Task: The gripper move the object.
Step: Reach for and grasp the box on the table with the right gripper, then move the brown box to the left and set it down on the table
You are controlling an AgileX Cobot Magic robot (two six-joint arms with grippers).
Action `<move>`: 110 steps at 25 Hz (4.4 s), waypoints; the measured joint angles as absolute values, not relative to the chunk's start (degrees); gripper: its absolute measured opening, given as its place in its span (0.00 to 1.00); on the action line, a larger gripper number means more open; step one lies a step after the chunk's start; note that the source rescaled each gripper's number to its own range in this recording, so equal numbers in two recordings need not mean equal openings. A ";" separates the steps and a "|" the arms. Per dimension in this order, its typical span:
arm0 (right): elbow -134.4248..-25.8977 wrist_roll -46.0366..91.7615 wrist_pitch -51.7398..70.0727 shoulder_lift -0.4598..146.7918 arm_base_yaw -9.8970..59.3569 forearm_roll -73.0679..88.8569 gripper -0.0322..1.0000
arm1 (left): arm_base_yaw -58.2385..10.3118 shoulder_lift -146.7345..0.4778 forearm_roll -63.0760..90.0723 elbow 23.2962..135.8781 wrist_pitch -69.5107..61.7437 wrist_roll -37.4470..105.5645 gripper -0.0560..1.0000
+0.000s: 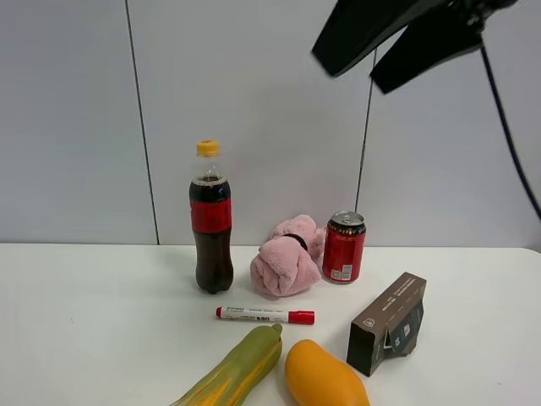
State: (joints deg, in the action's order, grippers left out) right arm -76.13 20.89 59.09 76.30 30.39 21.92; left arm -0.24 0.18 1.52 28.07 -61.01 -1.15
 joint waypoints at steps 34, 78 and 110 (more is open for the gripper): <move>-54.88 -55.60 42.09 79.95 23.78 -3.77 0.93 | -0.24 0.18 1.52 28.07 -61.01 -1.15 1.00; -67.21 -67.72 41.39 112.77 20.21 -7.84 0.93 | -0.24 0.18 1.52 28.07 -61.01 -1.15 1.00; -67.21 -46.07 41.25 110.55 20.46 -9.34 0.03 | -0.24 0.18 1.52 28.07 -61.01 -1.15 1.00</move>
